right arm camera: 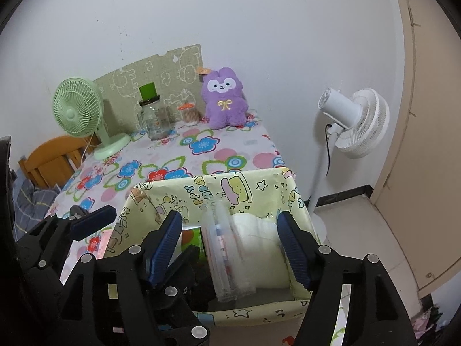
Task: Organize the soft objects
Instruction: 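Open the left gripper to drop the umbrella into the yellow box while the right releases the bag, then withdraw both grippers from the yellow box back over the bed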
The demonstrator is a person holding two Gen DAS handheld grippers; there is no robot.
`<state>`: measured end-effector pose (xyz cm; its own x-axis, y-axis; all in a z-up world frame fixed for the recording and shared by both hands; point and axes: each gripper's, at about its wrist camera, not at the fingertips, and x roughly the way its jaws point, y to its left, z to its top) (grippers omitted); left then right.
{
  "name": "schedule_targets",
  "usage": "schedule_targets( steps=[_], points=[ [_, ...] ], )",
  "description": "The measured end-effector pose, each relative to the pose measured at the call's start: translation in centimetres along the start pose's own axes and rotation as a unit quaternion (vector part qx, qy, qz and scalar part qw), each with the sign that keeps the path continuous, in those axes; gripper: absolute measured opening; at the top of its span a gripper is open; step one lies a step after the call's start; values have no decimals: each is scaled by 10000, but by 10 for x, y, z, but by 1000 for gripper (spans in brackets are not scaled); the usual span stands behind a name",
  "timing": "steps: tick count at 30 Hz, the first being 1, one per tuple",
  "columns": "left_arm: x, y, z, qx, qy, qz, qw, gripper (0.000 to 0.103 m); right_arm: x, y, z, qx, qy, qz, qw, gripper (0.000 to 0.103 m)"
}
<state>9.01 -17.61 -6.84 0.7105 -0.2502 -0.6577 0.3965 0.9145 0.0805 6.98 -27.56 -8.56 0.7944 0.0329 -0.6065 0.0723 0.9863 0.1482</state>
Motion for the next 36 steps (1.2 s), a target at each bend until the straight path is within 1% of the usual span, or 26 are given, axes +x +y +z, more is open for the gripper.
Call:
schedule_targets(
  steps=[7,13,20,36],
  points=[
    [-13,8,-1,-40,-66,27,10000,99,-11,10,1,-41,-42,-24,10000,76],
    [-25,17,-1,-74,-139,56,9999,100,-22,22,4,-108,-109,-81,9999,79],
    [-40,31,-1,-112,-283,109,9995,101,-34,38,7,-179,-268,-102,9994,87],
    [-70,66,-8,-196,-516,325,9979,103,-50,84,11,-412,-507,-30,9979,91]
  ],
)
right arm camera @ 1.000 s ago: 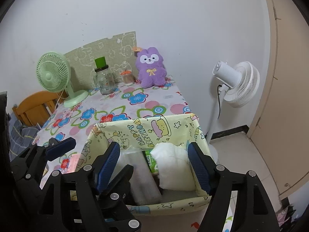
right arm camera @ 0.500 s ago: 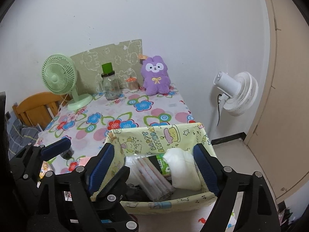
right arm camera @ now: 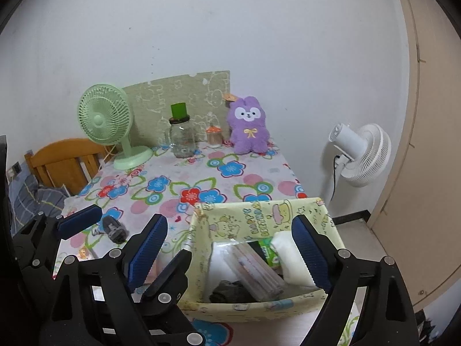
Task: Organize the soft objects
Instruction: 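Withdraw both grippers from the yellow box back over the bed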
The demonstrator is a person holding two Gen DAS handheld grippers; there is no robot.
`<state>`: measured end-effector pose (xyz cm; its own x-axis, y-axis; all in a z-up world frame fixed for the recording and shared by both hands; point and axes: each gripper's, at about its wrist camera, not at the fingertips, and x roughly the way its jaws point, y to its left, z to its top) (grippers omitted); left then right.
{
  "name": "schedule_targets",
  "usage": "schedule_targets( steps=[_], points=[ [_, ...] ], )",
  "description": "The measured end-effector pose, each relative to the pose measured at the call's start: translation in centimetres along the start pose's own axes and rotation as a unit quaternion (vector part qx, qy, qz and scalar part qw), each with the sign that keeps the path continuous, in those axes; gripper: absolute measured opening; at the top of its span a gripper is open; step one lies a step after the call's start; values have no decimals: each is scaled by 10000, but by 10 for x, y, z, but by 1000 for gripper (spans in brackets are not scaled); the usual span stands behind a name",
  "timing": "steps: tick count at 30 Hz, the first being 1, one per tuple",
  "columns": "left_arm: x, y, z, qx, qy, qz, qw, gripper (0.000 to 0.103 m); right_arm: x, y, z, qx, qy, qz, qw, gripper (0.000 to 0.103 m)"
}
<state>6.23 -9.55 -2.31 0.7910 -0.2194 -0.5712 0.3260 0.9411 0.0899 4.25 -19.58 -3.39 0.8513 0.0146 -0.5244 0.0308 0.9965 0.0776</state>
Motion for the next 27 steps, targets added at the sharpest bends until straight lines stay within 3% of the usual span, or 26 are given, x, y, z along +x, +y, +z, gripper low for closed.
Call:
schedule_targets(
  steps=[6,27],
  points=[
    [-4,17,-5,-72,-24,123,9999,103,2,16,-2,30,-65,119,9999,96],
    [4,71,-44,-458,327,442,9974,103,25,74,-26,-188,184,494,9984,96]
  ],
)
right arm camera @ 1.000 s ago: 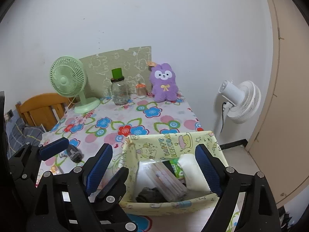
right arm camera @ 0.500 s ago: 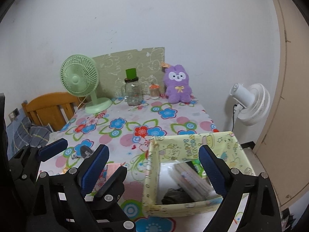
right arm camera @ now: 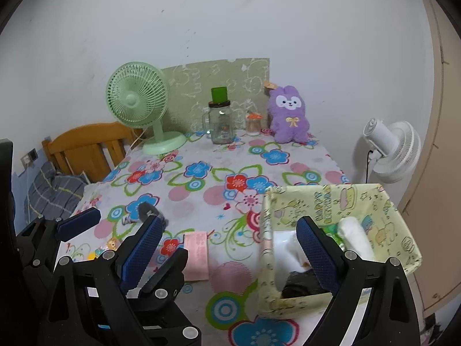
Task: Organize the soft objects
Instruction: 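Withdraw both grippers from the yellow box back over the bed, then move the left gripper to the white rolled cloth and grasp it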
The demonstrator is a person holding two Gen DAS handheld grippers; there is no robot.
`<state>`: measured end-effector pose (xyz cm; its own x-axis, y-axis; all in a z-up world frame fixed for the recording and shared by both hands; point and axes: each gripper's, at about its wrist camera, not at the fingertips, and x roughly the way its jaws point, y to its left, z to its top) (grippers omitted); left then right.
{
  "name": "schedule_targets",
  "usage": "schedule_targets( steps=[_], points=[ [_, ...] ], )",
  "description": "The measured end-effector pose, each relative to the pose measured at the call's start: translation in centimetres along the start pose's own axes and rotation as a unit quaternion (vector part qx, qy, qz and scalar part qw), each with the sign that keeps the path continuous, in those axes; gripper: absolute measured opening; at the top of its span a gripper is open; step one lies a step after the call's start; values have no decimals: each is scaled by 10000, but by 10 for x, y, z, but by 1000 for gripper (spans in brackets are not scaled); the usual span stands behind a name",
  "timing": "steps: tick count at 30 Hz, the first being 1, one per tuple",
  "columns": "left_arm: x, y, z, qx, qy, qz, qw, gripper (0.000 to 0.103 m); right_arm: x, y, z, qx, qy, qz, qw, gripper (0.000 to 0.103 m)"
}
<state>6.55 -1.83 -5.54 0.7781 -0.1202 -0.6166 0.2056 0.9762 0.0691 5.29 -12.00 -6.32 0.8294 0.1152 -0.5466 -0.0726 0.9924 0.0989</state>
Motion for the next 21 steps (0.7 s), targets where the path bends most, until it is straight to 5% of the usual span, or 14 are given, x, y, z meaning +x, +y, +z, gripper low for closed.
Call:
schedule_targets(
  steps=[21],
  points=[
    [12,26,-40,-185,257,49,9995,101,22,32,-31,-109,292,149,9994,96]
  ],
)
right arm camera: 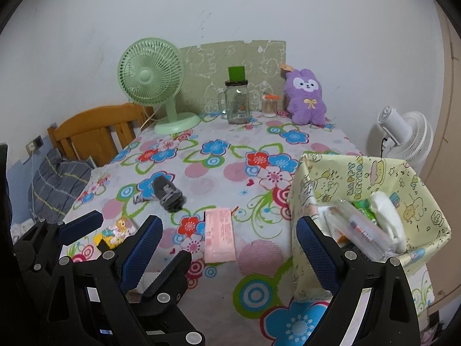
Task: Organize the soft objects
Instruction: 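Move the left gripper to the white rolled cloth and grasp it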
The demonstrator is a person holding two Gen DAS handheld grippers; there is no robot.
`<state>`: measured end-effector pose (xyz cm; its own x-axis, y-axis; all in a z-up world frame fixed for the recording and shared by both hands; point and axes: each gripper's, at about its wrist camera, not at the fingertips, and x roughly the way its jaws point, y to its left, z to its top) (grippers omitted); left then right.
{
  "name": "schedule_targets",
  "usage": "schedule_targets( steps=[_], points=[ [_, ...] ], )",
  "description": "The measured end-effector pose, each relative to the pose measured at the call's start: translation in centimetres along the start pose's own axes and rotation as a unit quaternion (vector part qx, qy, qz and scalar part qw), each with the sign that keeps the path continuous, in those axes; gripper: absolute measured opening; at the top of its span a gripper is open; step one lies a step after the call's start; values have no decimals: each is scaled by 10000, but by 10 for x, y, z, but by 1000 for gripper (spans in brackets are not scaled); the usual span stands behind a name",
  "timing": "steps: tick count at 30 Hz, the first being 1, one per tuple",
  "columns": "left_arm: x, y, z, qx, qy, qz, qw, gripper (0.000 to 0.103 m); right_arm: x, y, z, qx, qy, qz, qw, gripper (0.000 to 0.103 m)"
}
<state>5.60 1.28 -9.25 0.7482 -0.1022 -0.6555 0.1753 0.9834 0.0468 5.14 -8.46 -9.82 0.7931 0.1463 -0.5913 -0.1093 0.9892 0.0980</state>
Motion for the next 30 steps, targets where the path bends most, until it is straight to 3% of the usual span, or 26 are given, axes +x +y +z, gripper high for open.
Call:
schedule_targets(
  steps=[17,30],
  points=[
    [21,-2,-37,-36,391,-216,9990,96,21,0,-37,31,365,4,9993,96],
    [49,1,-55,-106,698,-240,9972,84,43,-3,-56,87,710,-114,9974,96]
  ],
)
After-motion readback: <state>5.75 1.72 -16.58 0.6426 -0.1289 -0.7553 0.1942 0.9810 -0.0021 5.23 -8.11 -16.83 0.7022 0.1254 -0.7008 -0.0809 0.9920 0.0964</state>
